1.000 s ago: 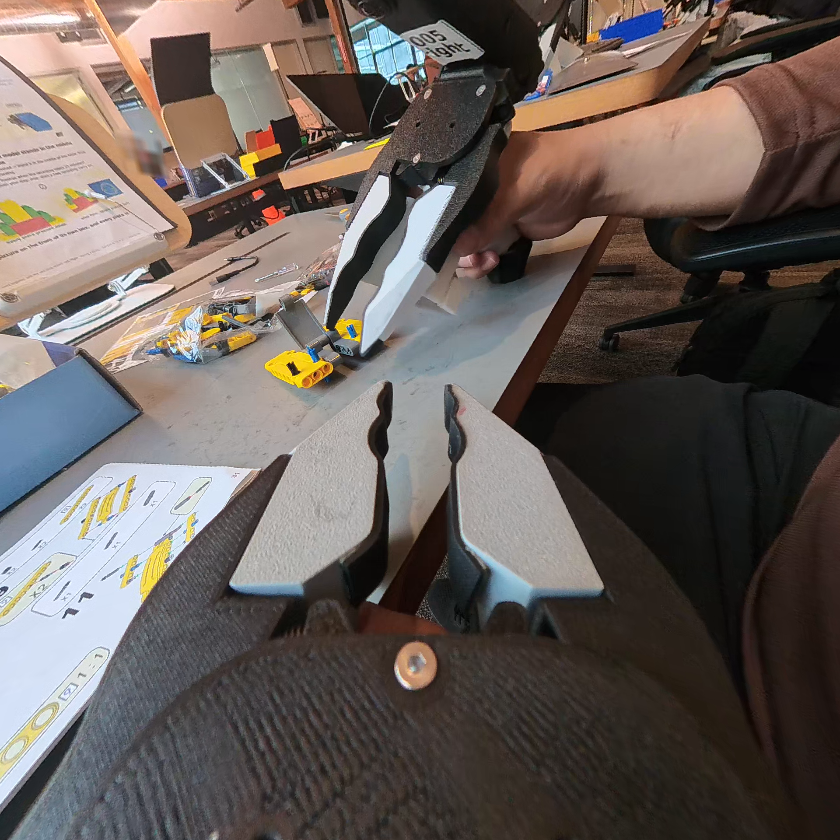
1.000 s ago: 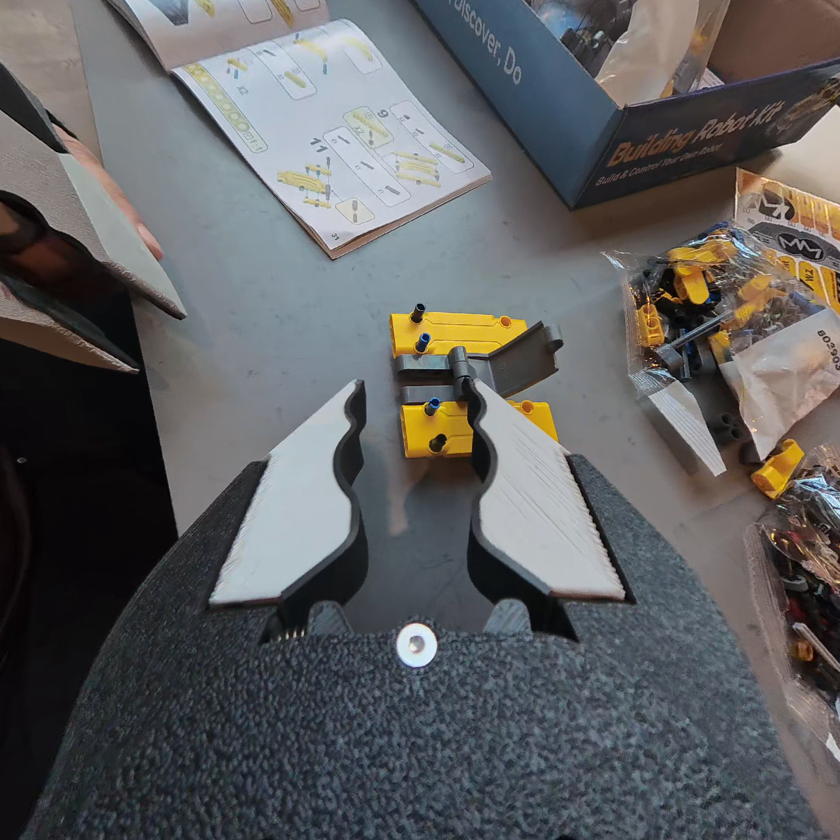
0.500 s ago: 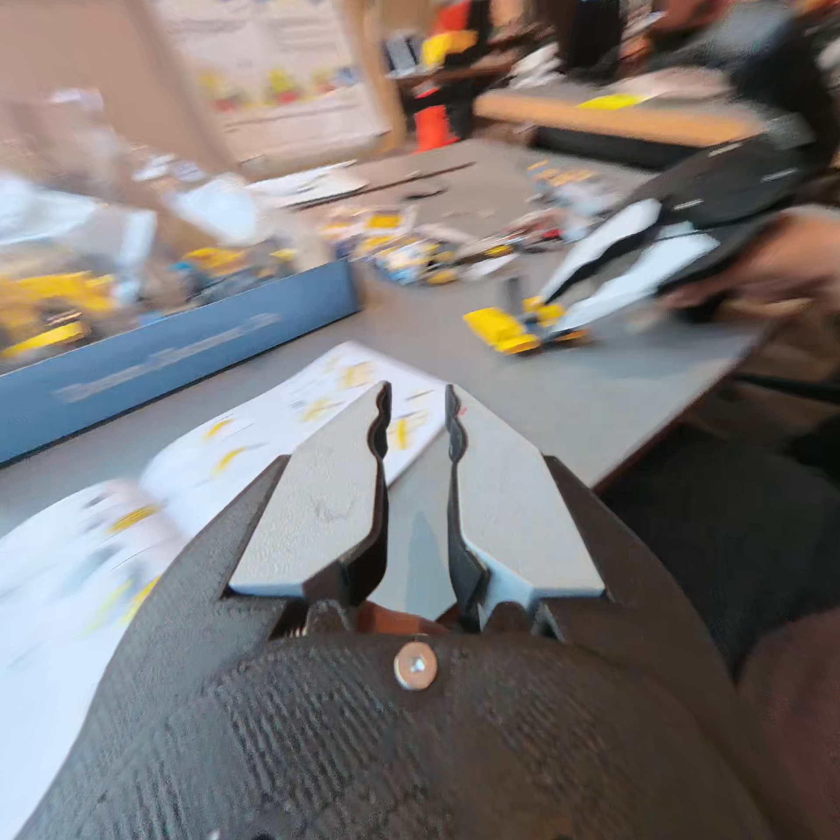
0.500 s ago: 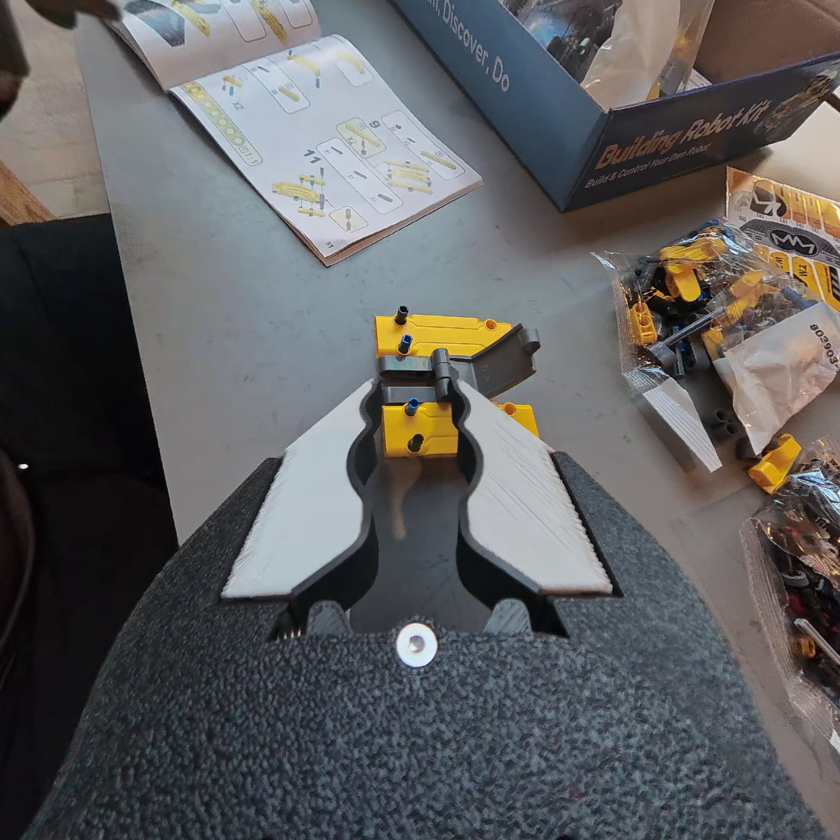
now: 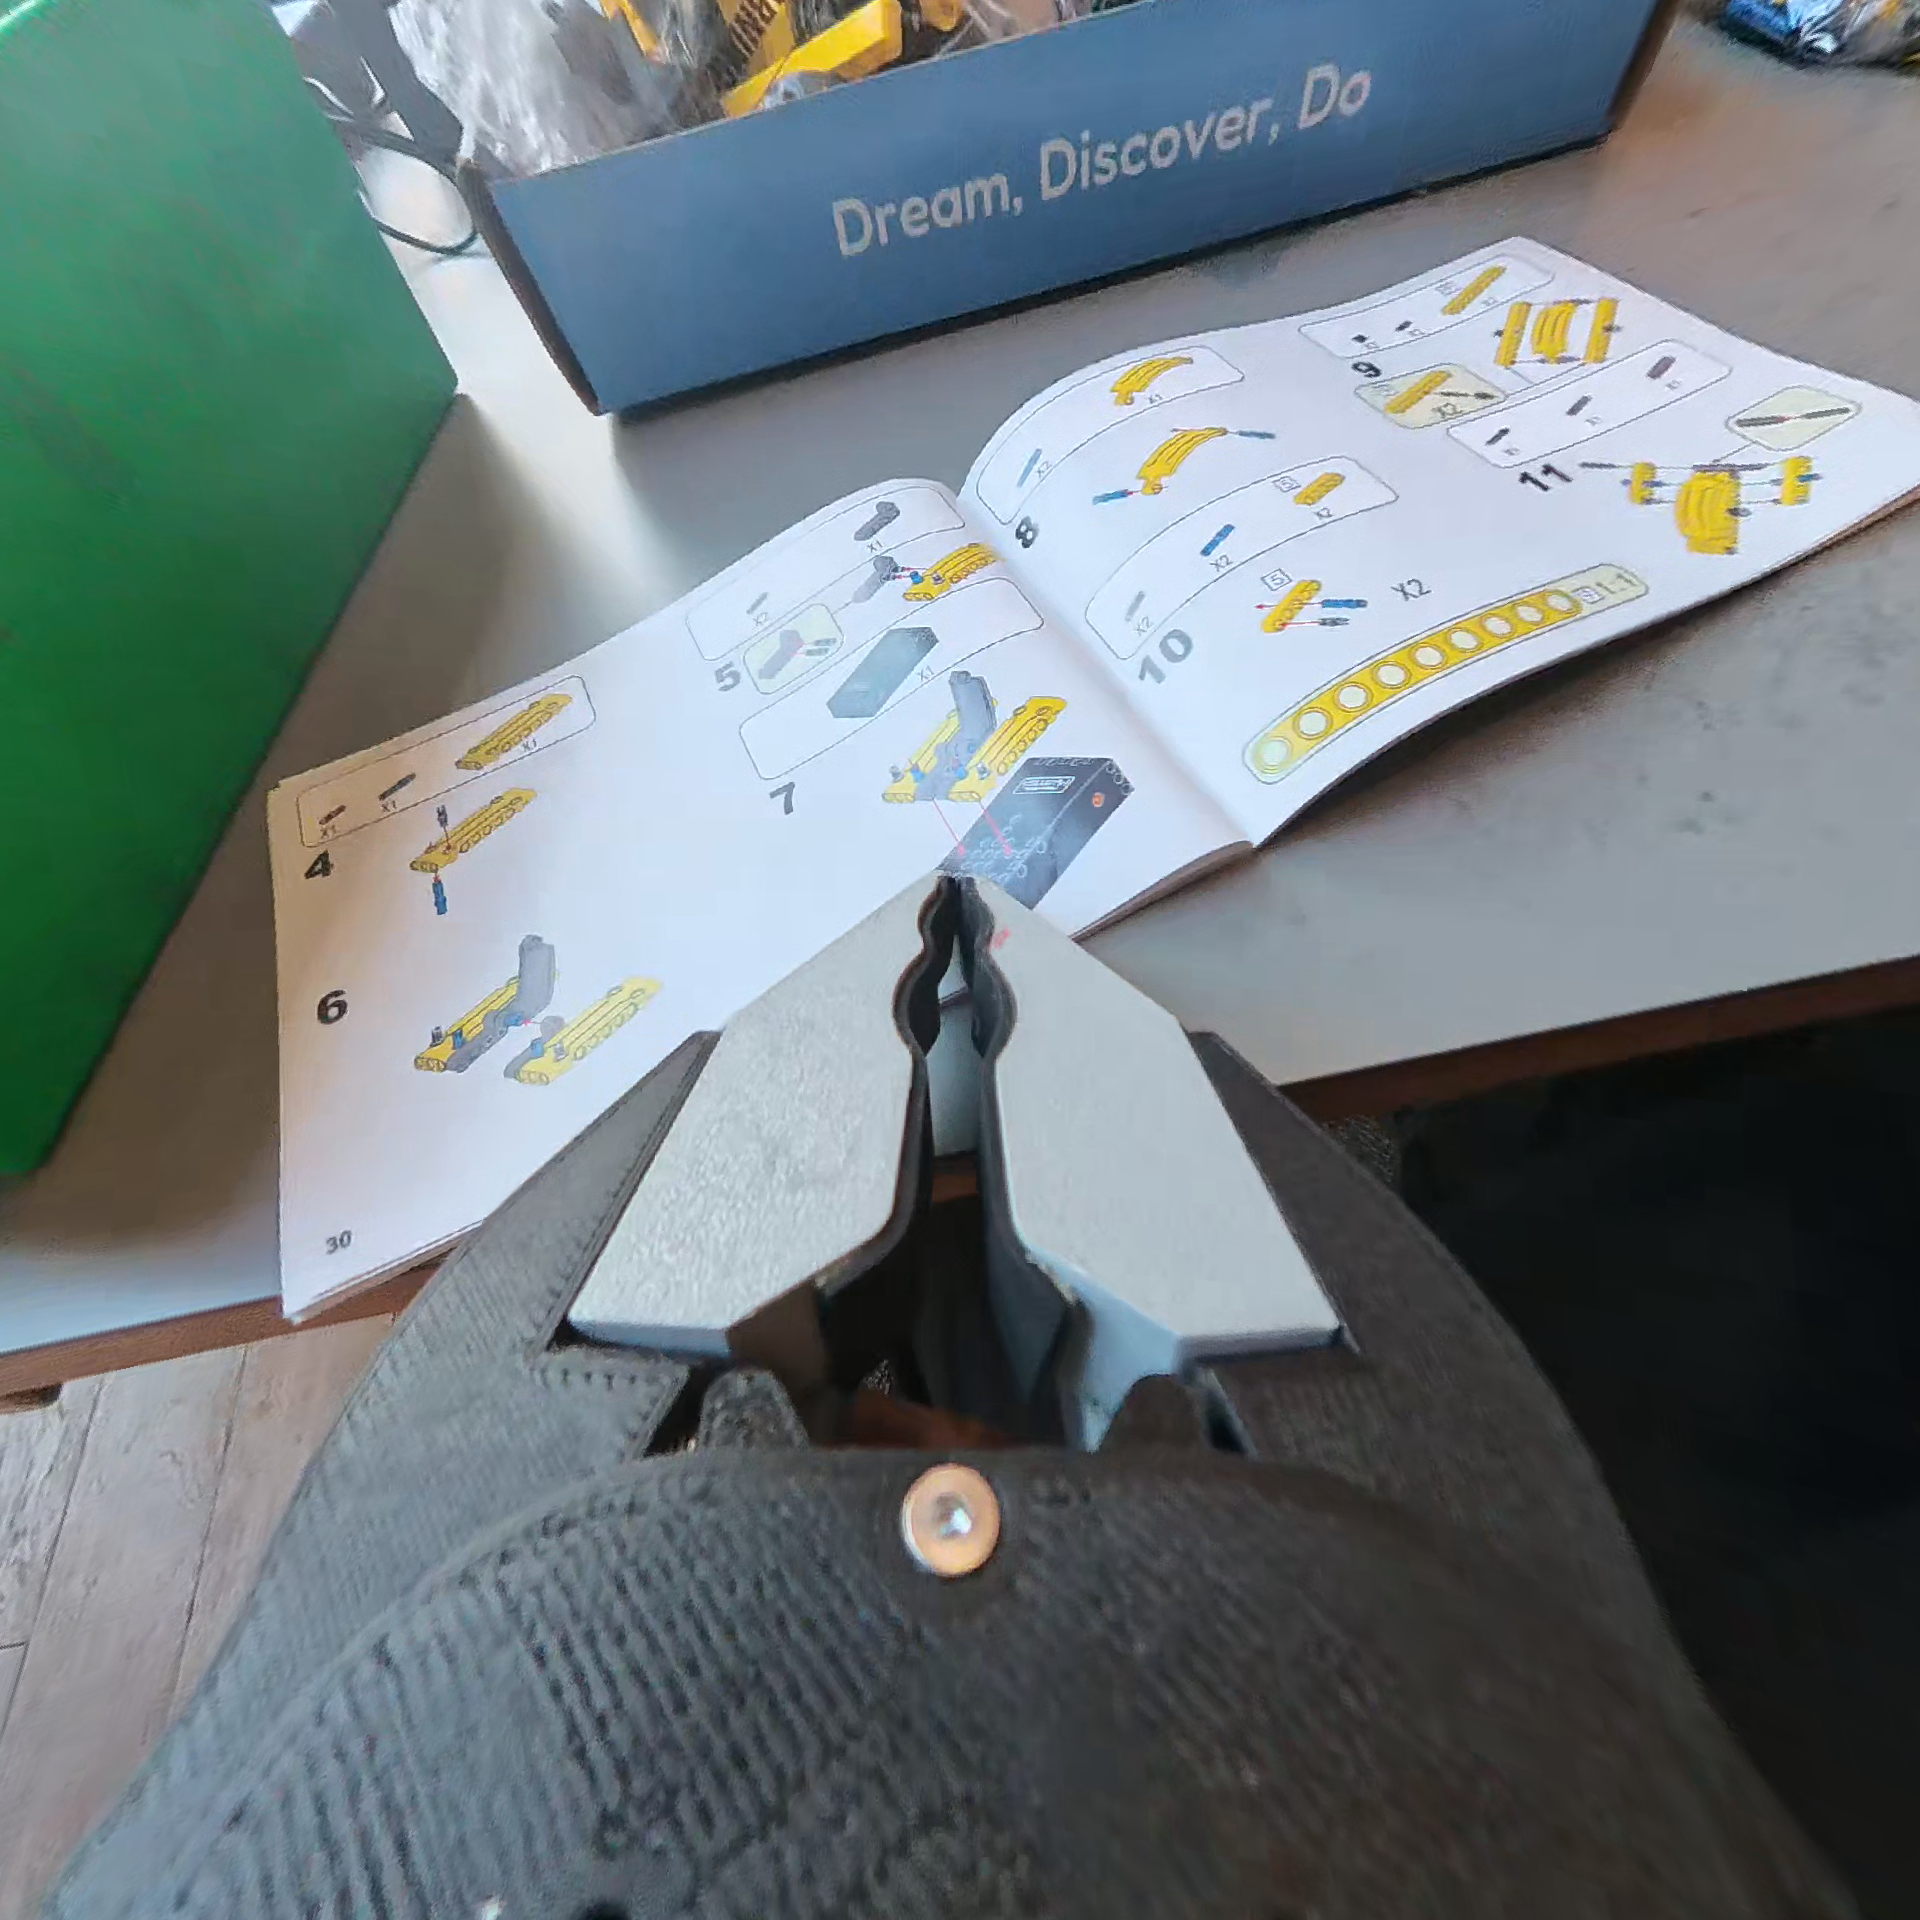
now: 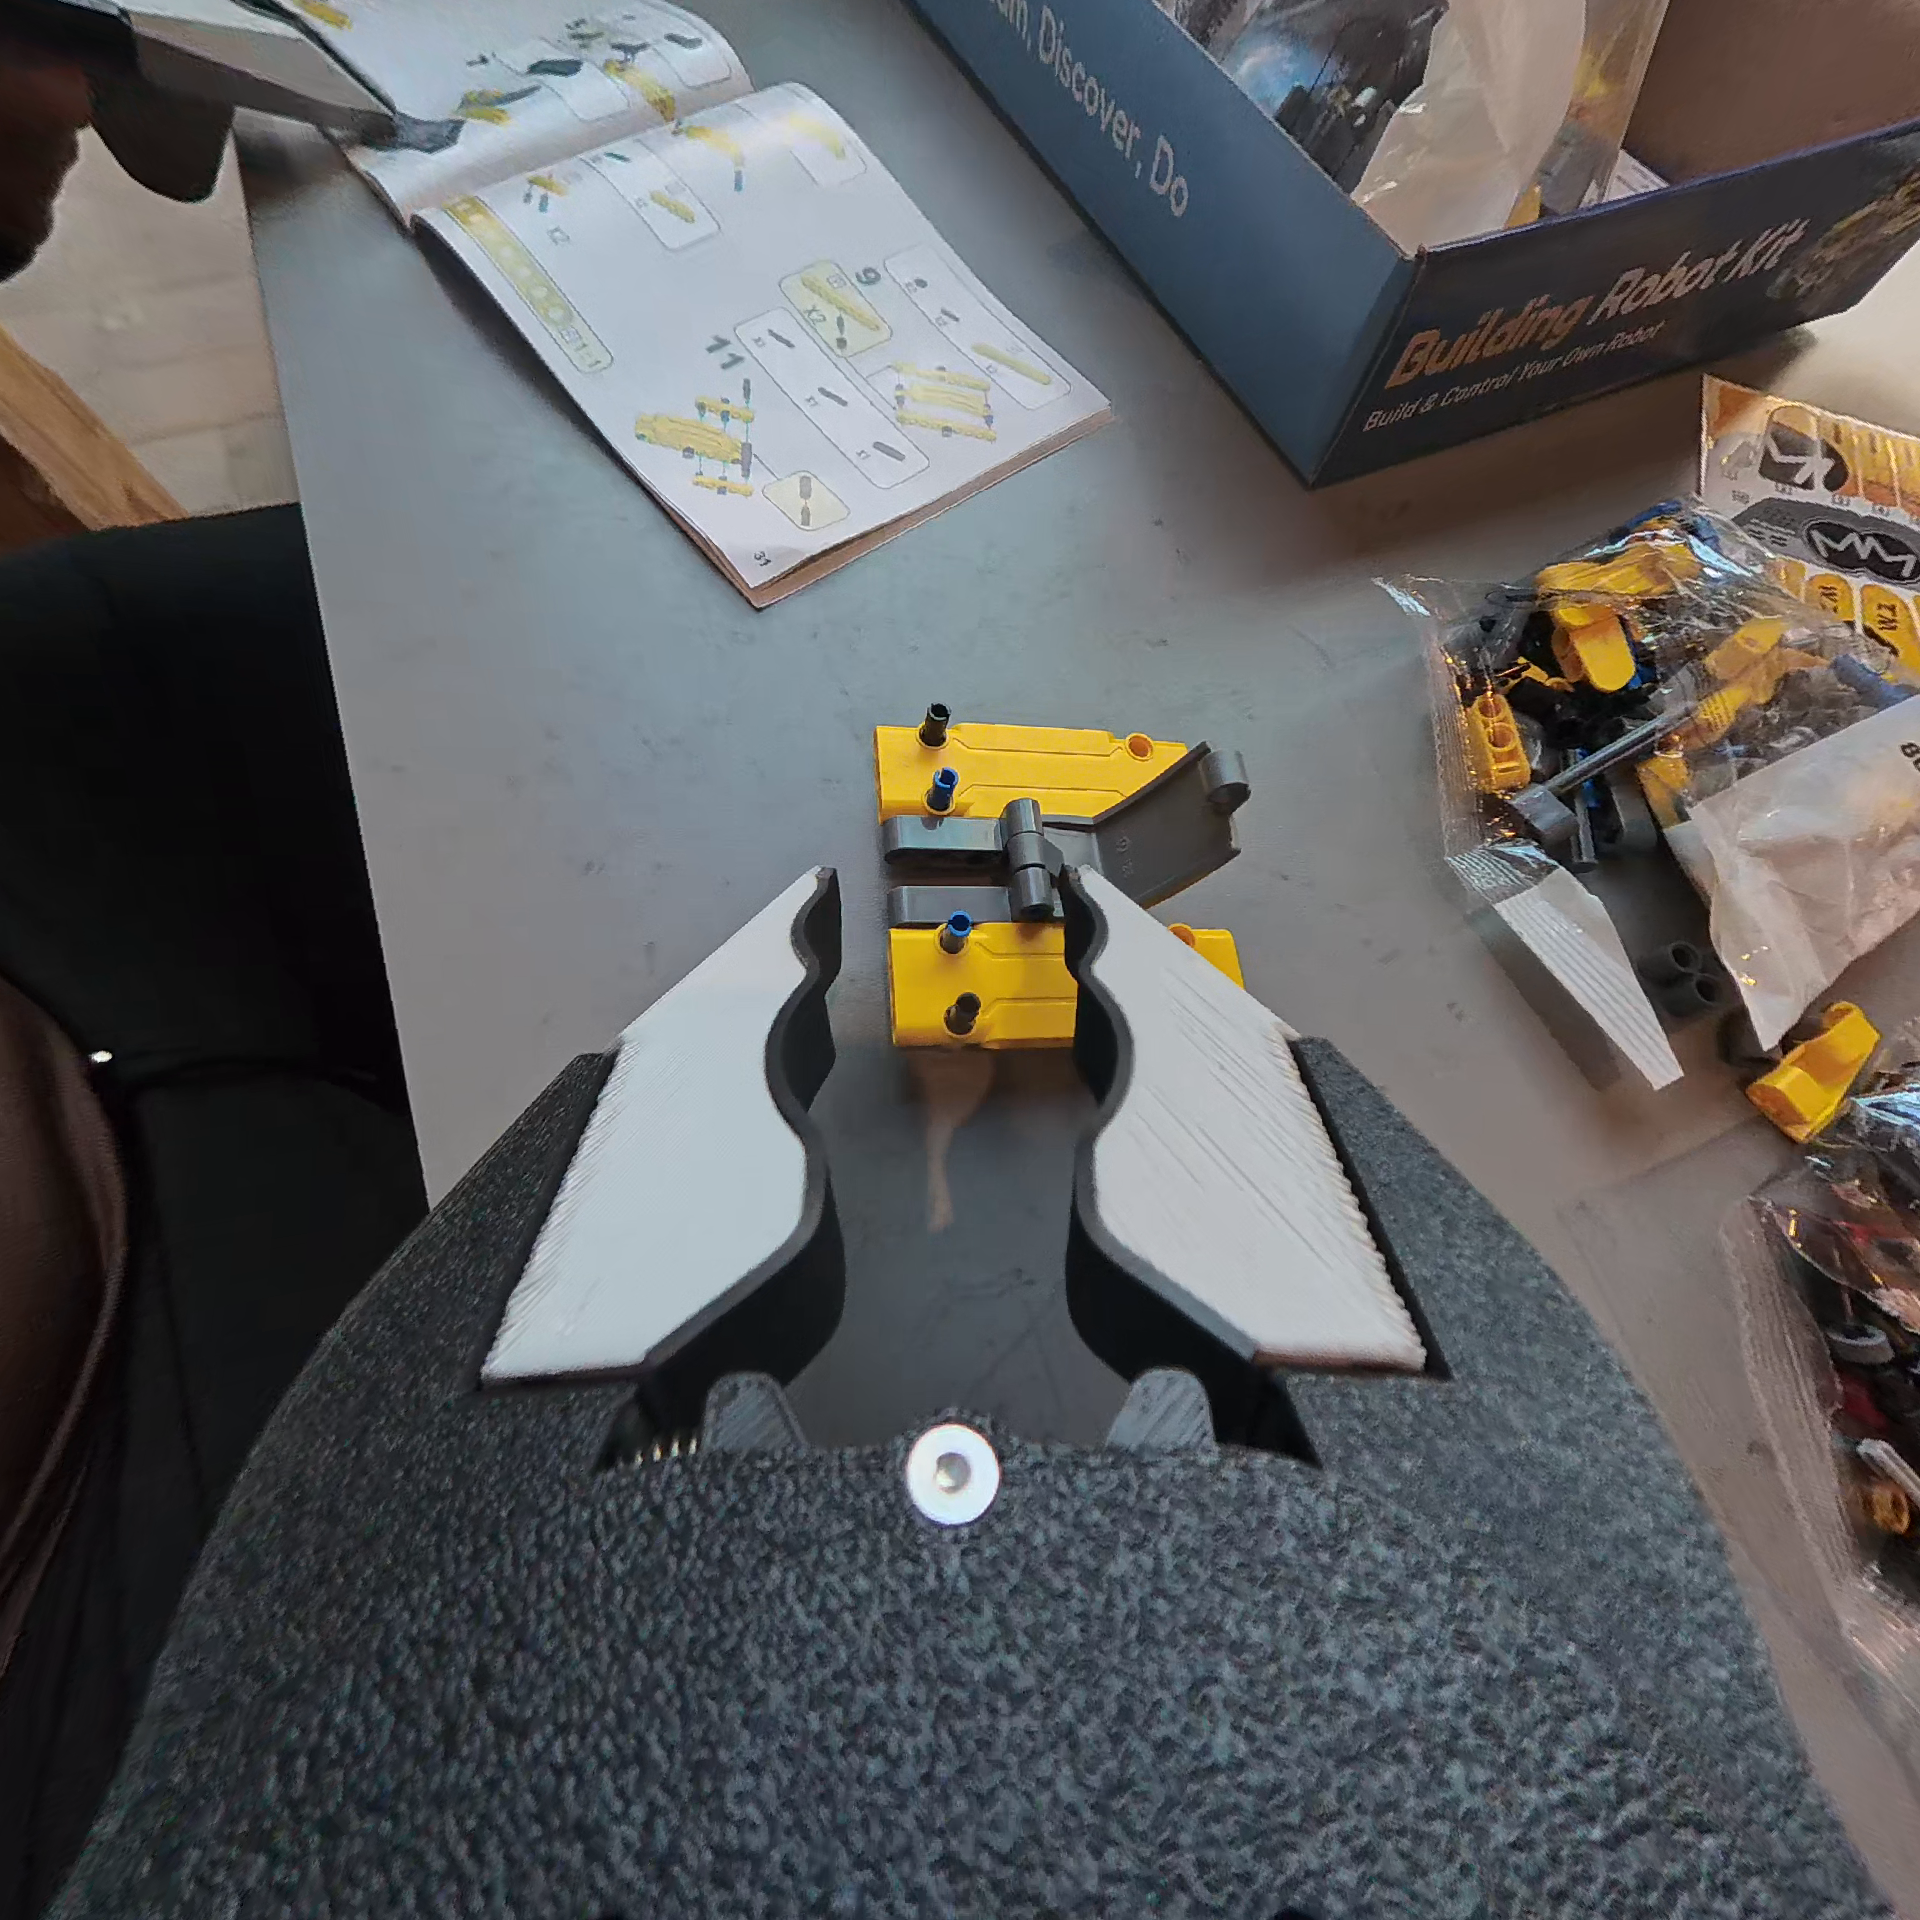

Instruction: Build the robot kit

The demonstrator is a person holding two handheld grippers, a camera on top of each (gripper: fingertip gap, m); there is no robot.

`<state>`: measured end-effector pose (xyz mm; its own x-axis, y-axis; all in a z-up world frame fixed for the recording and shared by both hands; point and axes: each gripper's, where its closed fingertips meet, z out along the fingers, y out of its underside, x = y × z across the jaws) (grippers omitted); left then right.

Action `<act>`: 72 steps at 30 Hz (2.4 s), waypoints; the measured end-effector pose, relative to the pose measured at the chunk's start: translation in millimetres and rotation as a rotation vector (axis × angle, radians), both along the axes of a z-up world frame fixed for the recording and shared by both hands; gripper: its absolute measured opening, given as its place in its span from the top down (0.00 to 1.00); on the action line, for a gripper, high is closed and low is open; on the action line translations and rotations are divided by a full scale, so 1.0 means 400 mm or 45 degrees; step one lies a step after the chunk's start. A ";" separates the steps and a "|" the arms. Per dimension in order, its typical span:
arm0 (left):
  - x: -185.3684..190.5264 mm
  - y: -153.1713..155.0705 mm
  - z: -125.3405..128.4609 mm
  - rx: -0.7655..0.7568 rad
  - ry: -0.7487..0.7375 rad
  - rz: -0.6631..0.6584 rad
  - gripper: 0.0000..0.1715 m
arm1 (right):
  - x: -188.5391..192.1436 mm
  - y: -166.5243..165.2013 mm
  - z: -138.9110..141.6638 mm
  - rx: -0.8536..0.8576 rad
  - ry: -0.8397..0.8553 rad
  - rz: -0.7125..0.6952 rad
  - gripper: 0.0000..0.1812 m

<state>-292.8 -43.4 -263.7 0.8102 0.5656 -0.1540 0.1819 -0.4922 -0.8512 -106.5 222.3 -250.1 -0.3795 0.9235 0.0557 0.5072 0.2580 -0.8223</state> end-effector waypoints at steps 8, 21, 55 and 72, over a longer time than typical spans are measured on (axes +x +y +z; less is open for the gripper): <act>-0.001 0.002 0.001 0.072 -0.021 -0.008 1.00 | -0.005 0.018 0.021 -0.112 0.031 -0.046 0.77; -0.017 -0.014 0.036 0.169 0.047 0.048 0.98 | 0.051 0.084 0.158 -0.381 0.235 -0.216 0.76; -0.011 -0.023 0.075 0.347 0.086 0.068 1.00 | 0.468 0.349 -0.046 -0.188 -0.273 -0.641 0.63; 0.004 -0.008 0.057 0.334 0.018 -0.023 1.00 | 0.225 0.064 -0.021 -0.616 -0.271 -0.775 0.64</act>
<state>-291.0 -46.6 -241.0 0.8195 0.5728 -0.0153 0.1622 -0.2574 -0.9526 -16.3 247.8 -258.5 0.2404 0.8750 -0.4202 0.6025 -0.4739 -0.6422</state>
